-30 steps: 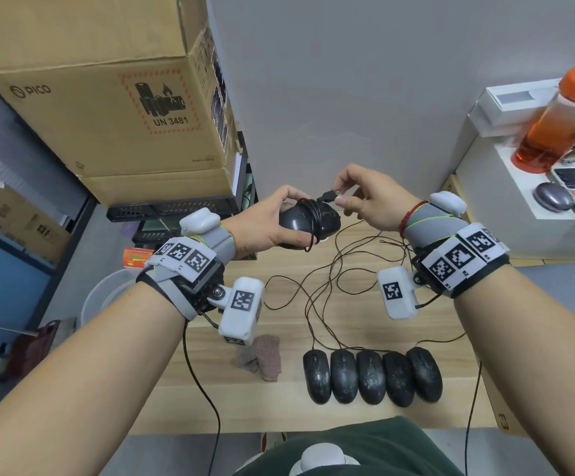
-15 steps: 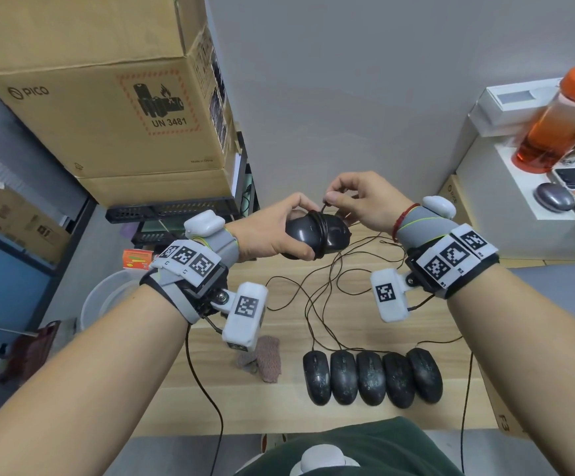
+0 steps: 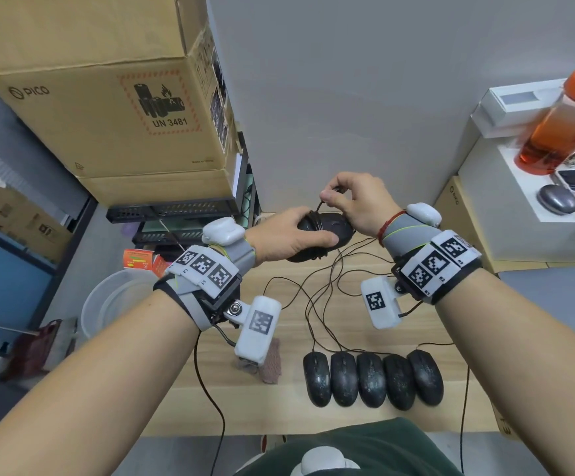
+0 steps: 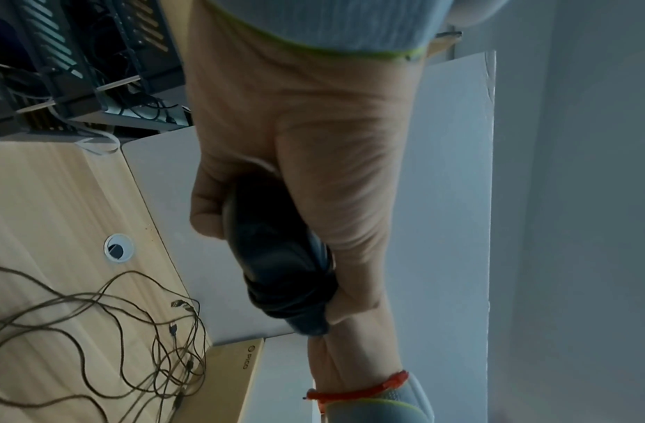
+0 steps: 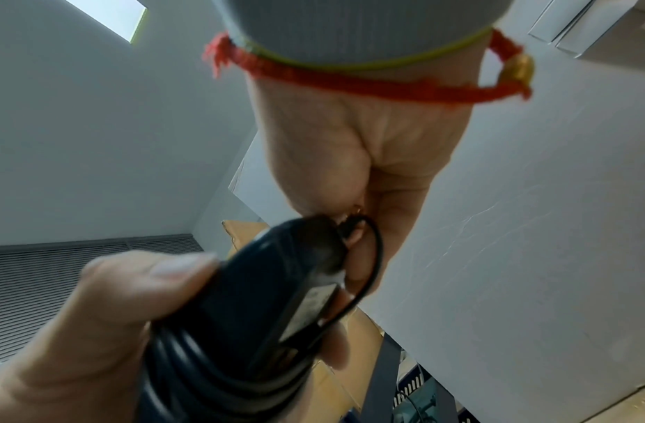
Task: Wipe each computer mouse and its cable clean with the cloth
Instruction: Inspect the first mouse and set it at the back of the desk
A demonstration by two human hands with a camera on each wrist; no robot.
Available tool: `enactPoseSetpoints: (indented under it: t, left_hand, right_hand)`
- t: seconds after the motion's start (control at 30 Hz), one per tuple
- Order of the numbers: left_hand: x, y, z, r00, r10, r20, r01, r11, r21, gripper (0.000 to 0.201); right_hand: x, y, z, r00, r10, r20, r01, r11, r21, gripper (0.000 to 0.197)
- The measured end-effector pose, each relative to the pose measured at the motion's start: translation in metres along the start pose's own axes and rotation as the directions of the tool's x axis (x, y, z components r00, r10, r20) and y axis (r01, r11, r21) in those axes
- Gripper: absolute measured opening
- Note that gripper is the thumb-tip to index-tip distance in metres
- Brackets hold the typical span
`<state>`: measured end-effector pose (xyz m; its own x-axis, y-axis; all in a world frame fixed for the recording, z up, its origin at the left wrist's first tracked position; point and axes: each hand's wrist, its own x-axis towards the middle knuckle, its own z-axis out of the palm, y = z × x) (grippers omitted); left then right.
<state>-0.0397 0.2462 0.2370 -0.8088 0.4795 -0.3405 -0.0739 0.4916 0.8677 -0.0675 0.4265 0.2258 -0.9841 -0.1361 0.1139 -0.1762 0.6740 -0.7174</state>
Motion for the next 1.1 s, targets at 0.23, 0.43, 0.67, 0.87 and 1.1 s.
enactPoseSetpoints:
  t: [0.23,0.43,0.67,0.87,1.1]
  left_hand:
    - [0.001,-0.002,-0.004,1.000,0.029,0.012,-0.030,0.993,0.115,0.071]
    - [0.005,-0.014,-0.006,0.990,-0.014,-0.141,0.004,0.997,-0.071,0.038]
    - [0.014,-0.028,-0.006,0.942,-0.091,-0.322,-0.025,0.941,-0.338,0.046]
    - [0.015,-0.031,-0.011,0.917,-0.198,-0.347,-0.014,0.853,-0.522,0.019]
    - [0.008,-0.047,-0.016,0.926,-0.191,-0.325,-0.029,0.824,-0.567,0.029]
  right_hand:
    - [0.000,0.005,0.005,0.994,0.091,0.064,-0.088,0.995,-0.040,0.022]
    - [-0.005,0.010,0.003,0.948,0.304,0.092,-0.317,0.922,0.223,0.037]
    - [-0.018,-0.004,0.022,0.861,0.271,0.430,-0.462,0.772,0.437,0.051]
    - [-0.016,-0.003,0.037,0.897,0.224,0.380,-0.414,0.724,0.552,0.030]
    - [-0.019,-0.008,0.052,0.903,0.217,0.370,-0.416,0.653,0.633,0.033]
